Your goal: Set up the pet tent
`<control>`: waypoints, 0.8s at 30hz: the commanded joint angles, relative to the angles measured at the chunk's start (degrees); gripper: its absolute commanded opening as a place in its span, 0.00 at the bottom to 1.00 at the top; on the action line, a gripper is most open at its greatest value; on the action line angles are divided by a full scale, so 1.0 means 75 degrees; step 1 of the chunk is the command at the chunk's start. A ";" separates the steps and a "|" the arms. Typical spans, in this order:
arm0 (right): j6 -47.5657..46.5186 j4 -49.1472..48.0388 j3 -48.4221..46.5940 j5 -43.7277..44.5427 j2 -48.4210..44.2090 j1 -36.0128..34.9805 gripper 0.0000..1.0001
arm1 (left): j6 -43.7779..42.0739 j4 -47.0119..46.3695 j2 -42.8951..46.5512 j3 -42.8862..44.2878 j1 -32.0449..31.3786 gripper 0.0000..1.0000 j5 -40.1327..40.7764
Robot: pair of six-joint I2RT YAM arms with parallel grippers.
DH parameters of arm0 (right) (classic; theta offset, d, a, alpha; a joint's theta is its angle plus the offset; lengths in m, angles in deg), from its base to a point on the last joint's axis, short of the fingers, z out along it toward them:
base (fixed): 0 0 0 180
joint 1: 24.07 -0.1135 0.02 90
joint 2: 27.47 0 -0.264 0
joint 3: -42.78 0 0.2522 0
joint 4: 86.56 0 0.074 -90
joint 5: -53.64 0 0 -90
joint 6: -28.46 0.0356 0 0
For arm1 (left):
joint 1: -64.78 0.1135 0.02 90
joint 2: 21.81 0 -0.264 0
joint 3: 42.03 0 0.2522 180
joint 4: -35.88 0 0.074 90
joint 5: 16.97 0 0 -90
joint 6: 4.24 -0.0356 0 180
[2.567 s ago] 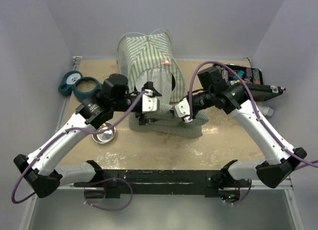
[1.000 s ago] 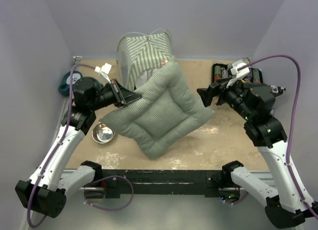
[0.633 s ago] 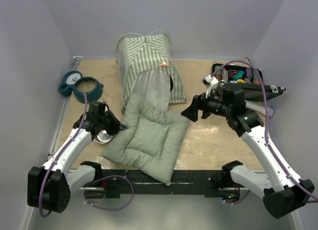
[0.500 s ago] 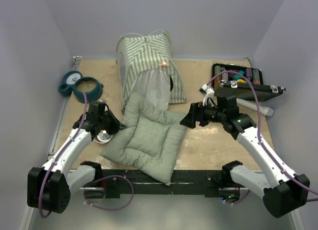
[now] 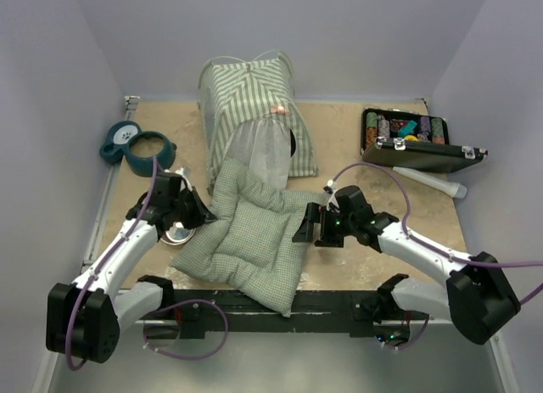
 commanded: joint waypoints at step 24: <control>-0.1064 0.0178 -0.1893 -0.1096 -0.1183 -0.1308 0.00 | -0.3586 0.0102 -0.2844 0.2763 -0.2293 0.00 -0.4846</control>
